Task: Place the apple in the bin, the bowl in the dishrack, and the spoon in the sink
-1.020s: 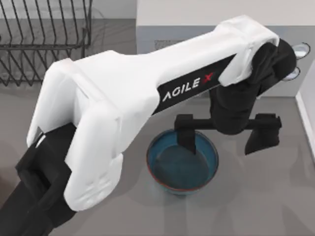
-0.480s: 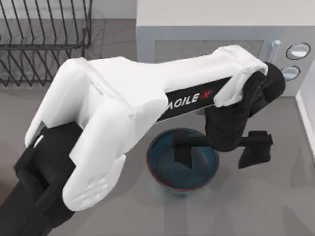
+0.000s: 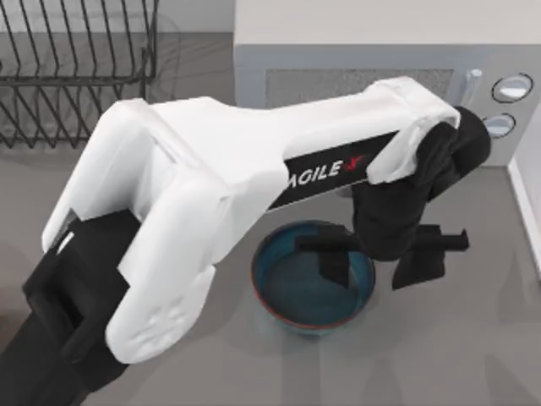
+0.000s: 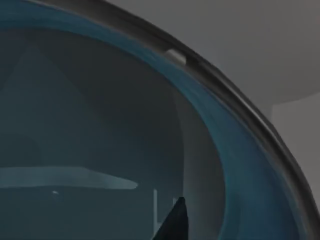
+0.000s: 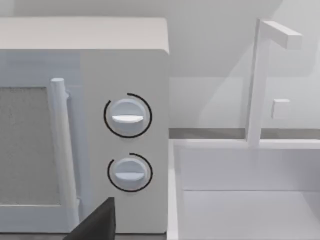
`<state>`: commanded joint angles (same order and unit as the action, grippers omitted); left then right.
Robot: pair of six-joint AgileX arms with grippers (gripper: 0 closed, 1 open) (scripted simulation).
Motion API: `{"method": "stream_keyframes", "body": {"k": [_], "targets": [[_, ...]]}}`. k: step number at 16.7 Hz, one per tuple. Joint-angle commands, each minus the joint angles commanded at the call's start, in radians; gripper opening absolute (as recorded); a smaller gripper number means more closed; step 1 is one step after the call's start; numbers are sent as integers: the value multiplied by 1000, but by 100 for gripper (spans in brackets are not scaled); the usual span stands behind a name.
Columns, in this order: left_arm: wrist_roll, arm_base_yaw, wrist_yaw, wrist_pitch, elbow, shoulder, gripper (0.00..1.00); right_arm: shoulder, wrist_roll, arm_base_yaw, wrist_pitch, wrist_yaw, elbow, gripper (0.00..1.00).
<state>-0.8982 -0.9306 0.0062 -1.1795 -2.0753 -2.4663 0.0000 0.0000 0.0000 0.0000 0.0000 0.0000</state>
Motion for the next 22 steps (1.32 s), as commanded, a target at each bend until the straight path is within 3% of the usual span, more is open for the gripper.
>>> {"method": "stream_keyframes", "body": {"k": [5,6,16,22], "targets": [[0,0,0,0,0,0,2,0,0,0,0,0,0,100],[0,0,0,0,0,0,0,0,0,0,0,0,0,100],[1,1,0,-15,-12,2,0,0,0,0,0,0,0,100],[-3,-2,-1,-231,-268,-24,0,0,0,0,0,0,0,100]]}}
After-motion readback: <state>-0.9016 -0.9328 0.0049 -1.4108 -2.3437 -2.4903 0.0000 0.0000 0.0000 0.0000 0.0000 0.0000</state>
